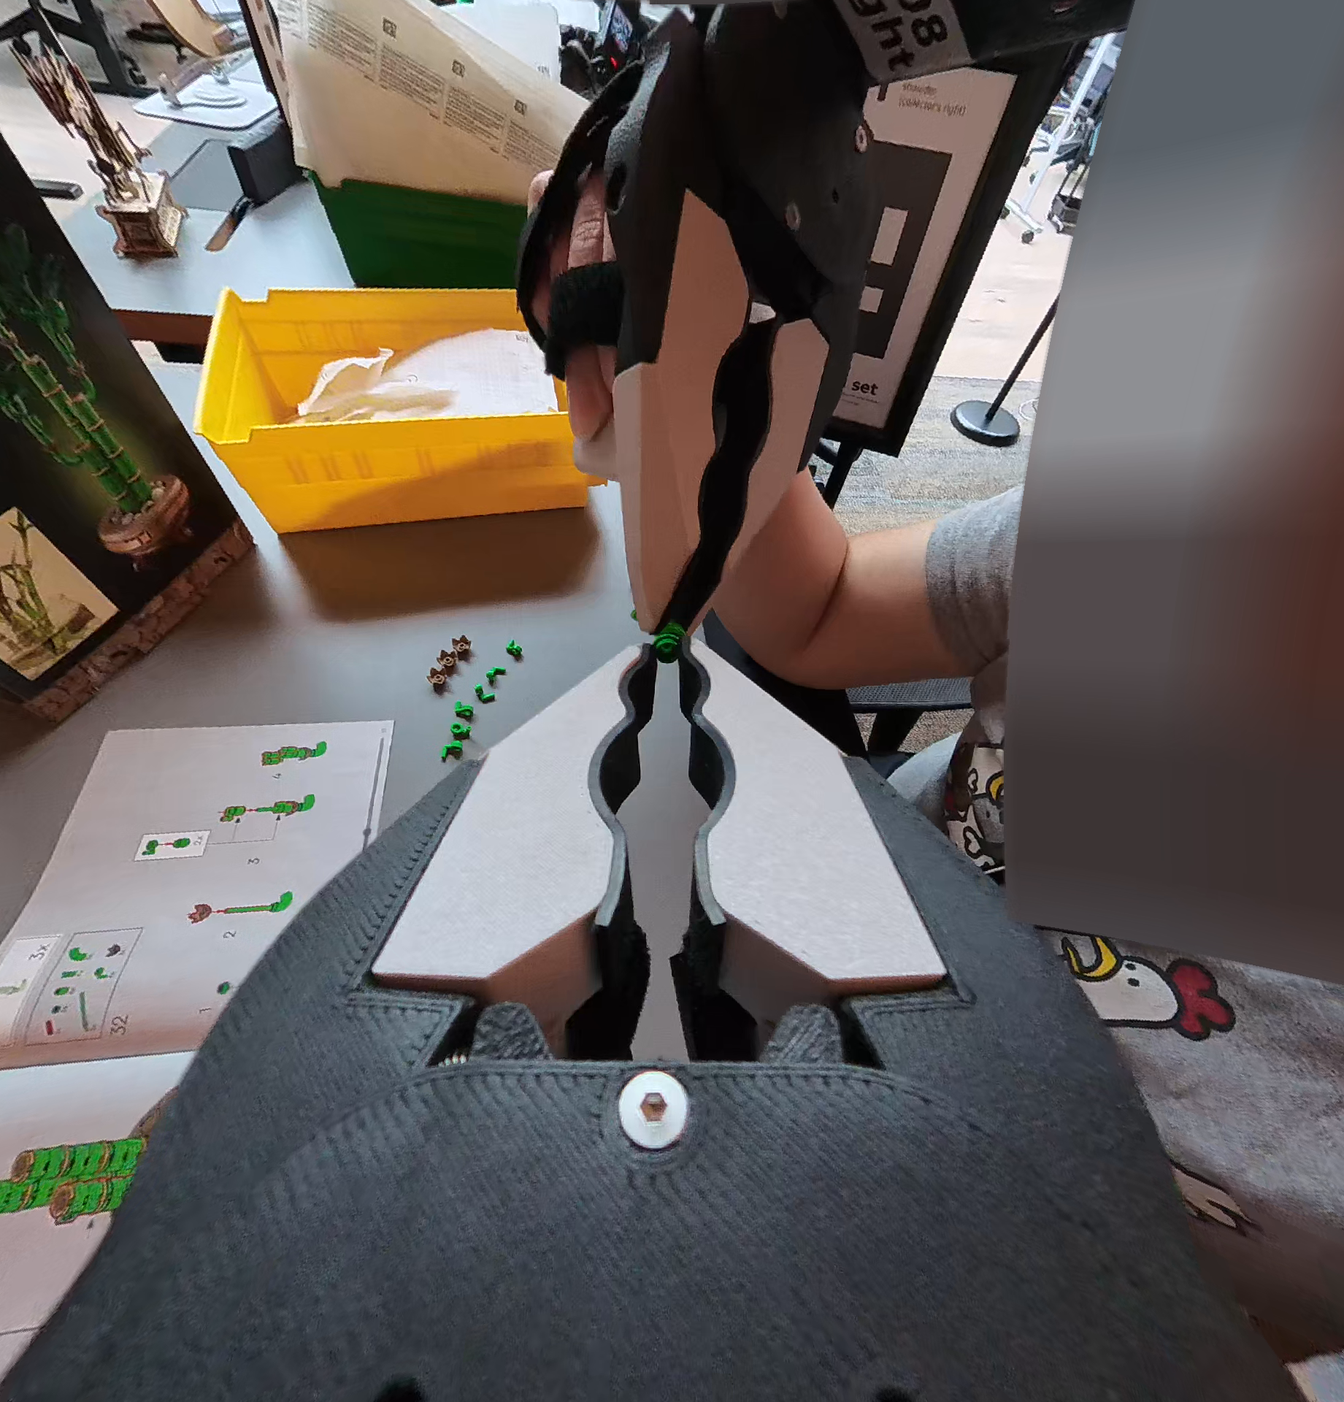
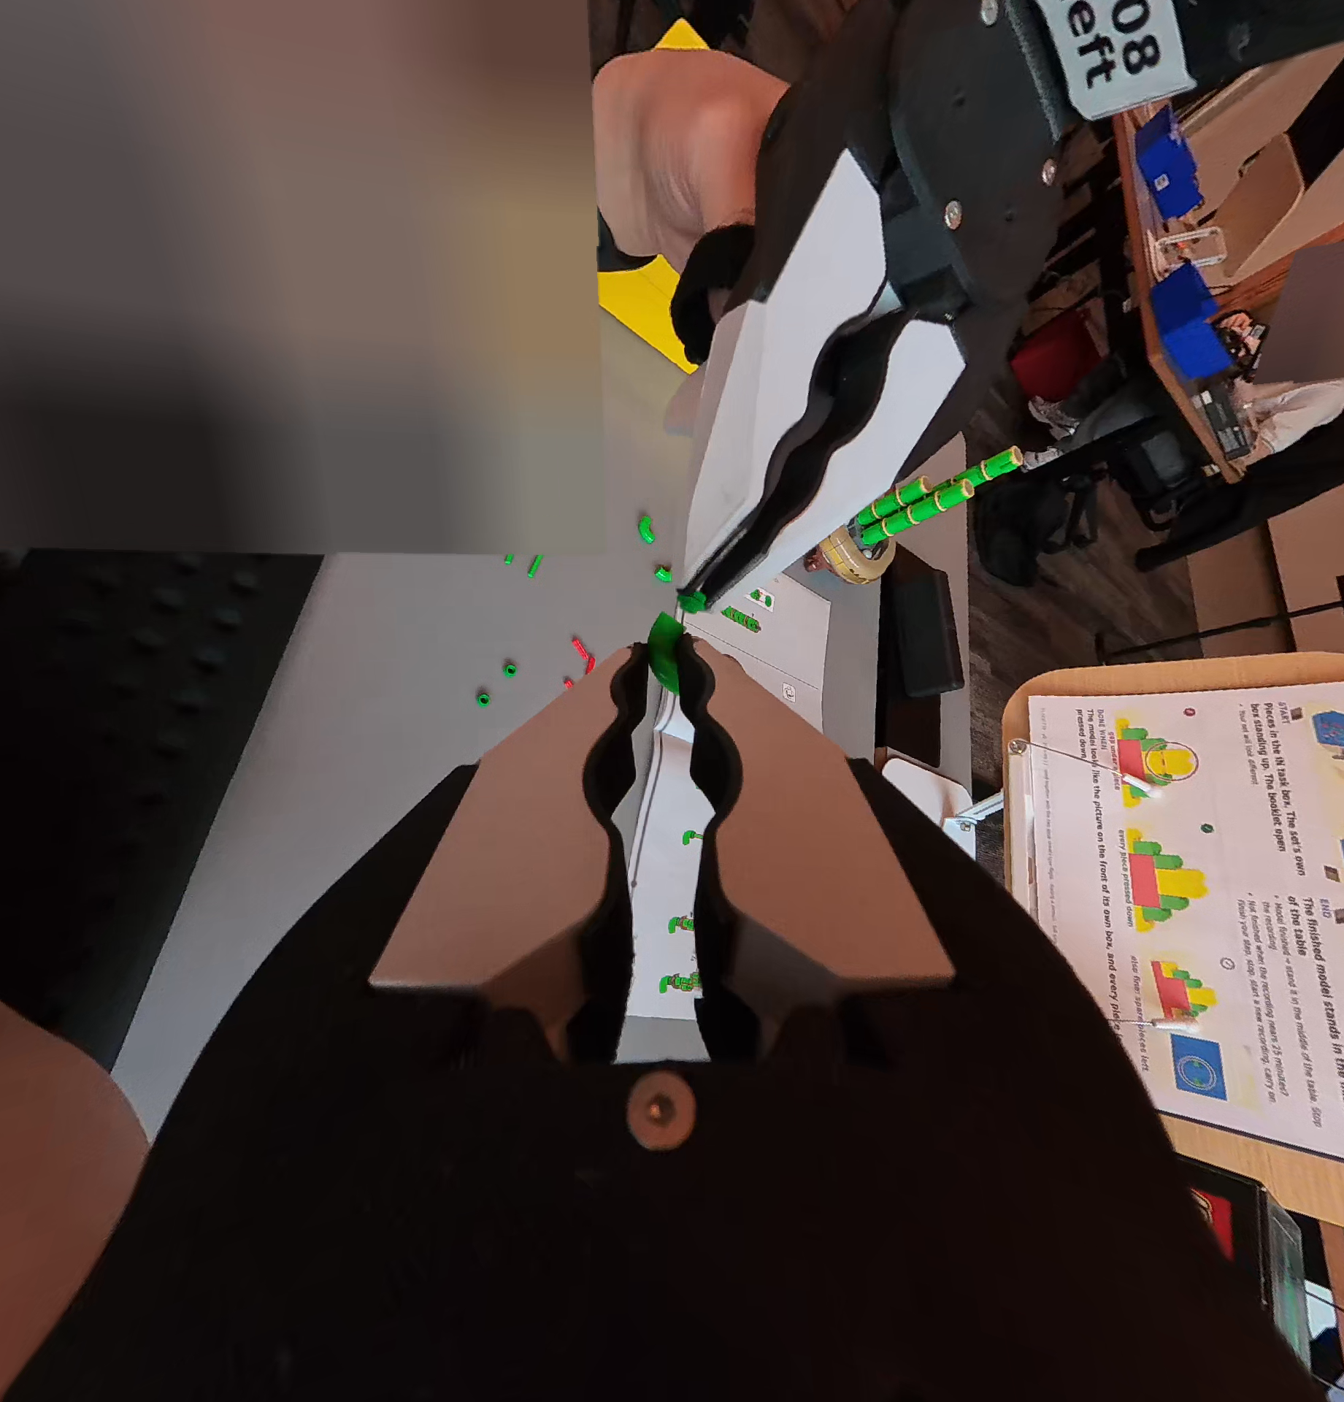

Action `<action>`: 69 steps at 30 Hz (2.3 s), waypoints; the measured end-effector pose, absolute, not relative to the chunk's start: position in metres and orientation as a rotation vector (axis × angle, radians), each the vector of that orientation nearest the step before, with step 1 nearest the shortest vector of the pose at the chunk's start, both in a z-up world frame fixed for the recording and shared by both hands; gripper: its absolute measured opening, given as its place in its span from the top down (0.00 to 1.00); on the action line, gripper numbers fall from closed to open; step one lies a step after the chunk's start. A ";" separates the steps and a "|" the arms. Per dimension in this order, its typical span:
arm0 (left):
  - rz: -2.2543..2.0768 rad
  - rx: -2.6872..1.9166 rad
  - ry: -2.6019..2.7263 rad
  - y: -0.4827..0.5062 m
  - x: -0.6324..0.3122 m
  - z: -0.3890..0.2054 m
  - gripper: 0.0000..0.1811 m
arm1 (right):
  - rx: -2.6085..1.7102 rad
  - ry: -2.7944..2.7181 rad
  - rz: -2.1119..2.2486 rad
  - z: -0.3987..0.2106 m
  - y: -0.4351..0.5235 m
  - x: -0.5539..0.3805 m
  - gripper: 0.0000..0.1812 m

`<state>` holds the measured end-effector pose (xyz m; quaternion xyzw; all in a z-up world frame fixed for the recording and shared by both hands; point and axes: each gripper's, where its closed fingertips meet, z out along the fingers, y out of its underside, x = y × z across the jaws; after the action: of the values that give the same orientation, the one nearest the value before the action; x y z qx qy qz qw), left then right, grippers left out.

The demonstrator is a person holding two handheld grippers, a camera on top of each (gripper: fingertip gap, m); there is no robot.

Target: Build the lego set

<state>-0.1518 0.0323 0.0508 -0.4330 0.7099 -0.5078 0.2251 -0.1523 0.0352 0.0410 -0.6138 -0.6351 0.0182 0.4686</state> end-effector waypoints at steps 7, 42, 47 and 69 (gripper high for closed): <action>-1.439 -1.255 1.969 0.031 -0.151 0.047 0.98 | -1.511 -1.556 0.033 0.040 0.036 -0.151 0.96; -1.361 -1.486 2.031 0.053 -0.149 0.010 0.98 | -1.693 -1.612 0.133 0.004 0.058 -0.151 0.98; -1.386 -1.502 2.064 0.051 -0.151 0.005 0.98 | -1.698 -1.646 0.120 -0.001 0.057 -0.154 0.98; -1.320 -1.520 1.980 0.065 -0.145 0.006 0.98 | -1.745 -1.537 0.278 0.000 0.071 -0.152 0.98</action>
<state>-0.1452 0.0647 0.0063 -0.5314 0.6924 -0.4616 0.1583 -0.1517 0.0710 0.0001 -0.6864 -0.6046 0.1095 0.3891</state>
